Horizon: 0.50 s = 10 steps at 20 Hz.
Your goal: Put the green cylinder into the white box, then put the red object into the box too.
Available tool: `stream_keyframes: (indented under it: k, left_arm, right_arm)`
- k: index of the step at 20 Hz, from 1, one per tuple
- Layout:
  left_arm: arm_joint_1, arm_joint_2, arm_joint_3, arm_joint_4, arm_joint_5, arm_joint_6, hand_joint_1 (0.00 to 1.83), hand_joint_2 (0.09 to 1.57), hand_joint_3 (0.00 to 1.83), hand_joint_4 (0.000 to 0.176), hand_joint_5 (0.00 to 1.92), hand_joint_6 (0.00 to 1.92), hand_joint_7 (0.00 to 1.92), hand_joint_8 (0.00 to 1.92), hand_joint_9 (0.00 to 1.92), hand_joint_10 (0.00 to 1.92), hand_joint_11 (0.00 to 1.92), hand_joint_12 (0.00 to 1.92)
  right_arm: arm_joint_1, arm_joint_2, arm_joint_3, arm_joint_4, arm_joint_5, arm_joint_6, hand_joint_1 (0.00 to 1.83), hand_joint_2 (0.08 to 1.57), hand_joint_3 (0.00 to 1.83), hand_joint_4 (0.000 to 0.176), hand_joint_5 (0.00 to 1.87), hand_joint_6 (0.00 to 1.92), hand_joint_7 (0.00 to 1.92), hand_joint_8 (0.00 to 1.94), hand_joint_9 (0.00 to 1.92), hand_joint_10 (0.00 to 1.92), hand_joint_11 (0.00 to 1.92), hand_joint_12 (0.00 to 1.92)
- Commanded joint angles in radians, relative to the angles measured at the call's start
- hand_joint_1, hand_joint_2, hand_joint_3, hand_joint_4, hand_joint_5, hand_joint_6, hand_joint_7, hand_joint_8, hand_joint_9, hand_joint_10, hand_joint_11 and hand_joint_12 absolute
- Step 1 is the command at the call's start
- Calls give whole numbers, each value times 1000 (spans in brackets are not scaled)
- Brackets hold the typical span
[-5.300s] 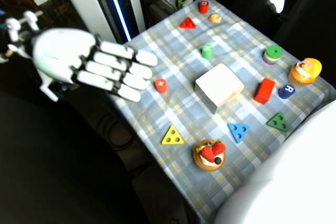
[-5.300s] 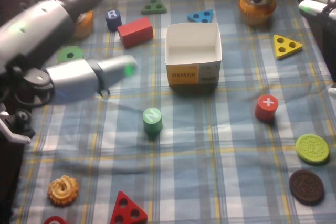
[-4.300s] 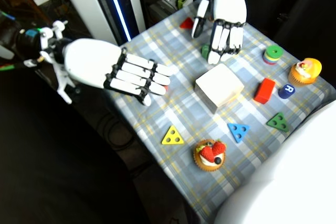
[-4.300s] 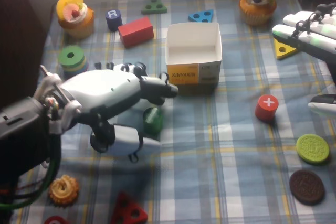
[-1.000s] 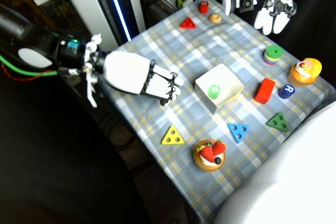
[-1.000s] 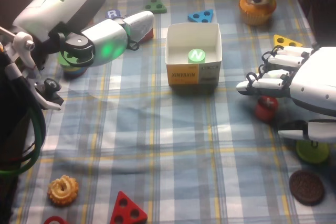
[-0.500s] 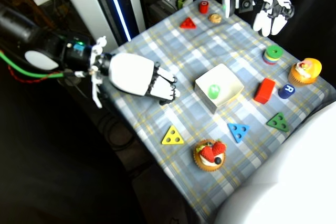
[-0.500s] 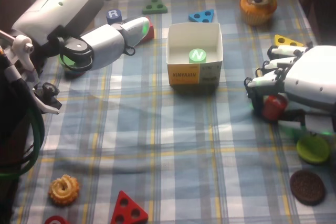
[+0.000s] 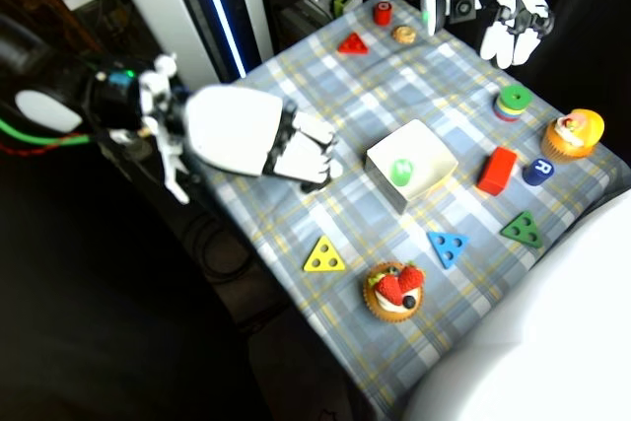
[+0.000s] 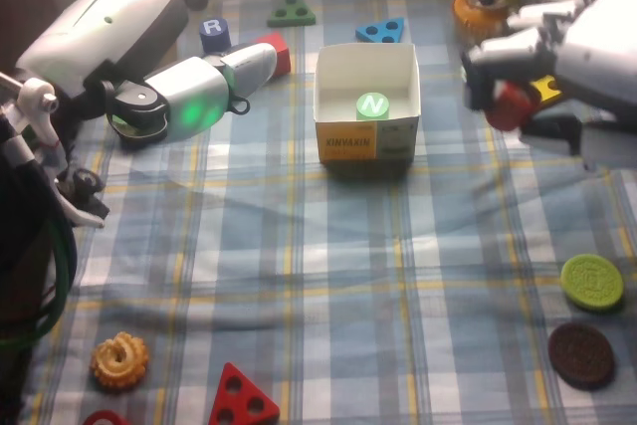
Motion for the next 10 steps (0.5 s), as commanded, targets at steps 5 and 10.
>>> stream_keyframes:
  k: [5,10]
  left_arm:
    - [28,-2,-7,3,-132,-3,513,1391,1,4,178,605,405,23,0,802,0,1377]
    - [74,3,-17,-39,-160,-3,607,1386,0,0,219,525,391,14,0,757,0,1250]
  right_arm:
    - [116,-98,72,-22,50,3,1130,1286,3,0,632,1444,730,1538,444,1680,120,1921]
    - [202,-203,153,-48,-18,3,1119,1285,0,24,684,1489,683,1479,438,1560,123,1921]
